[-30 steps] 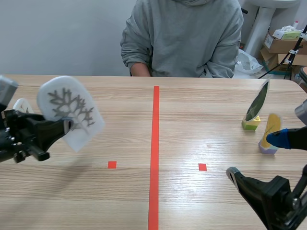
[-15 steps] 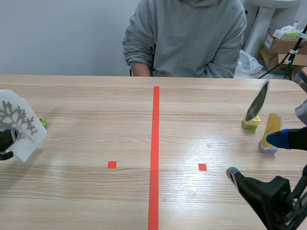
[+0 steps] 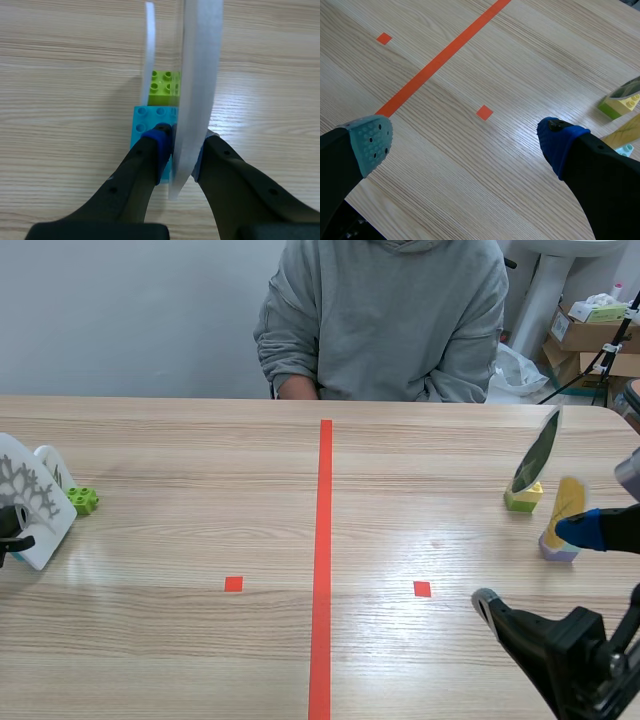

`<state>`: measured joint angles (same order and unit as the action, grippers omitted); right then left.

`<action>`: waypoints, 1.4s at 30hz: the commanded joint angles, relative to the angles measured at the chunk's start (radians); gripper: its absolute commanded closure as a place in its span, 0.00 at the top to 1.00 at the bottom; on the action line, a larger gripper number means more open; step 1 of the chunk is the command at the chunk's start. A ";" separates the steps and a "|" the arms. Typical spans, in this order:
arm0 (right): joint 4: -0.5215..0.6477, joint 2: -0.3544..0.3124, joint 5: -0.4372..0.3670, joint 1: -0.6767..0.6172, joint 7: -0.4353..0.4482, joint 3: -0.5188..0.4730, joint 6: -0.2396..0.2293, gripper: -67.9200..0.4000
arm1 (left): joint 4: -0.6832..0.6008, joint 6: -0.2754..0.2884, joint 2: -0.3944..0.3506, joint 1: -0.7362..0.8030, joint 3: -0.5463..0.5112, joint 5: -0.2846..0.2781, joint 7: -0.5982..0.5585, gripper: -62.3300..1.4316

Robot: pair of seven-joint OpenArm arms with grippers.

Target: Do the leaf sorting experiment

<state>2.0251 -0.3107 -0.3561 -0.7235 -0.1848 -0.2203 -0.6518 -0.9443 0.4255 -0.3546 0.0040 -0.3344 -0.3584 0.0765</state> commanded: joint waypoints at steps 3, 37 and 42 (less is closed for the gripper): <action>-0.002 -0.011 -0.011 0.011 0.010 -0.004 0.000 0.87 | 0.022 0.003 -0.006 -0.038 -0.003 0.031 -0.021 0.11; -0.002 -0.011 -0.011 0.011 0.010 -0.004 0.000 0.87 | -0.249 0.043 -0.012 0.277 -0.053 0.034 -0.109 0.85; -0.002 -0.011 -0.011 0.011 0.010 -0.004 0.000 0.87 | -0.437 0.114 -0.012 0.435 -0.074 0.034 -0.106 0.87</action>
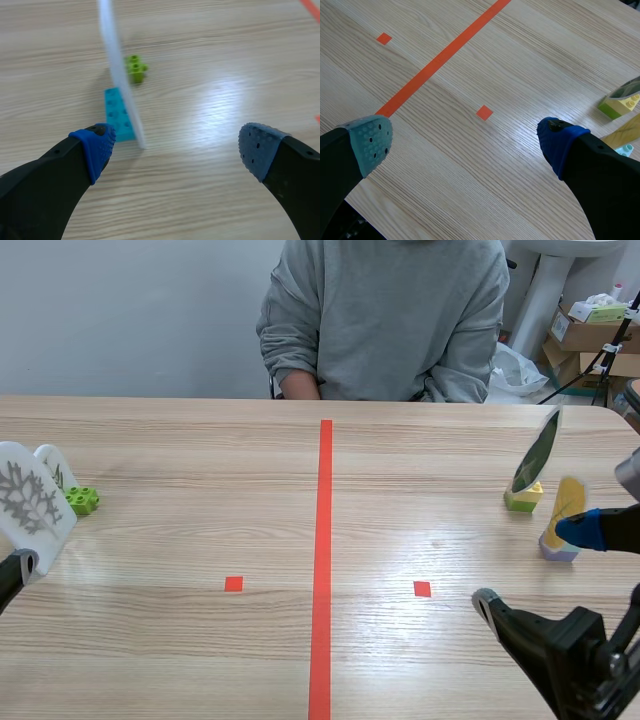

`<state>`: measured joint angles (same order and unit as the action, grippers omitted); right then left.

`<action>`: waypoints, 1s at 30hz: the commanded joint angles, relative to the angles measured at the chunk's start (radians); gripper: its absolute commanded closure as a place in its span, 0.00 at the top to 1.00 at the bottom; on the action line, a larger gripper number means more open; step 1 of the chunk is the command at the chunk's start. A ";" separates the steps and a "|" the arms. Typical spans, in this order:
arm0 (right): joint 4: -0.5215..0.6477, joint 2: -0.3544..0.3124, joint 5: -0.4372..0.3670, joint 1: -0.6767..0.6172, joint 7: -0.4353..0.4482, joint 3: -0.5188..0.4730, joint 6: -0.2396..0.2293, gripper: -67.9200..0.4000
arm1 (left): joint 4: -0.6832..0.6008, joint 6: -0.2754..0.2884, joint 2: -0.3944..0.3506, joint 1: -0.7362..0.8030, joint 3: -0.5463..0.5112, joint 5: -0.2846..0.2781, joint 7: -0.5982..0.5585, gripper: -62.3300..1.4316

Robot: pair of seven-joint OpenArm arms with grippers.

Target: Do the leaf sorting experiment

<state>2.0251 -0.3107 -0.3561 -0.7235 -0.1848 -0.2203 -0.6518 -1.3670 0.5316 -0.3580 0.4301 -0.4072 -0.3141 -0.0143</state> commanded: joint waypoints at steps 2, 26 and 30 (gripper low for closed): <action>-0.002 -0.011 -0.011 0.011 0.010 -0.004 0.000 0.87 | -0.088 0.040 -0.008 0.061 -0.001 -0.011 -0.002 0.90; -0.002 -0.011 -0.041 0.012 0.011 -0.004 -0.001 0.87 | -0.573 0.164 -0.003 0.301 0.000 -0.154 0.106 0.92; -0.002 -0.011 -0.041 0.012 0.011 -0.004 -0.001 0.87 | -0.573 0.164 -0.003 0.301 0.002 -0.154 0.113 0.92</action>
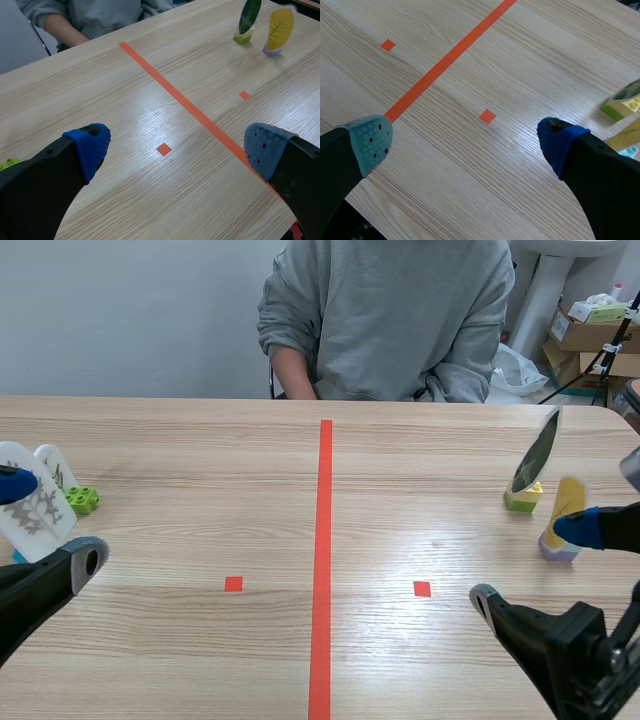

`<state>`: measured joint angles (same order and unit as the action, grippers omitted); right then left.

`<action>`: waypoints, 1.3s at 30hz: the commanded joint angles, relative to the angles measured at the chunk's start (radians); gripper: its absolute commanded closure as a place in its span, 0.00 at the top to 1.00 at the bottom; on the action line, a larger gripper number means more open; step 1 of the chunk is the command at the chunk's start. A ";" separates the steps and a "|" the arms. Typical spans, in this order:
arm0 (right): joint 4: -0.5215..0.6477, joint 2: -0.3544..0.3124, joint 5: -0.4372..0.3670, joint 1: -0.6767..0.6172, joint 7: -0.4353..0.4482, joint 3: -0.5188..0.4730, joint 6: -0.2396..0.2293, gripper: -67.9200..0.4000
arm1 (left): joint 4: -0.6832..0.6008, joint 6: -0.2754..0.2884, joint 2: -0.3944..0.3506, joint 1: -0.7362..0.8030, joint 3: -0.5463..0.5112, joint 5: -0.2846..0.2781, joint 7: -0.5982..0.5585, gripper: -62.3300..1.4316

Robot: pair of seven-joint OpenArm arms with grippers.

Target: Do the leaf sorting experiment

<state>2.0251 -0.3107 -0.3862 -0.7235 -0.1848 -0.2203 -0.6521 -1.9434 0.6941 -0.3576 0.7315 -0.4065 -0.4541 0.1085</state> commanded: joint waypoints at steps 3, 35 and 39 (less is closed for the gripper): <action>-0.002 -0.011 -0.011 0.011 0.011 -0.004 -0.001 0.87 | 0.003 0.002 -0.003 0.000 0.002 -0.014 -0.010 0.92; -0.002 -0.011 -0.041 0.011 0.018 -0.004 0.000 0.87 | 0.004 0.000 -0.003 0.000 0.002 -0.014 0.020 0.92; -0.002 -0.011 -0.041 0.011 0.018 -0.004 0.000 0.87 | 0.004 0.001 -0.003 0.000 0.002 -0.014 0.020 0.92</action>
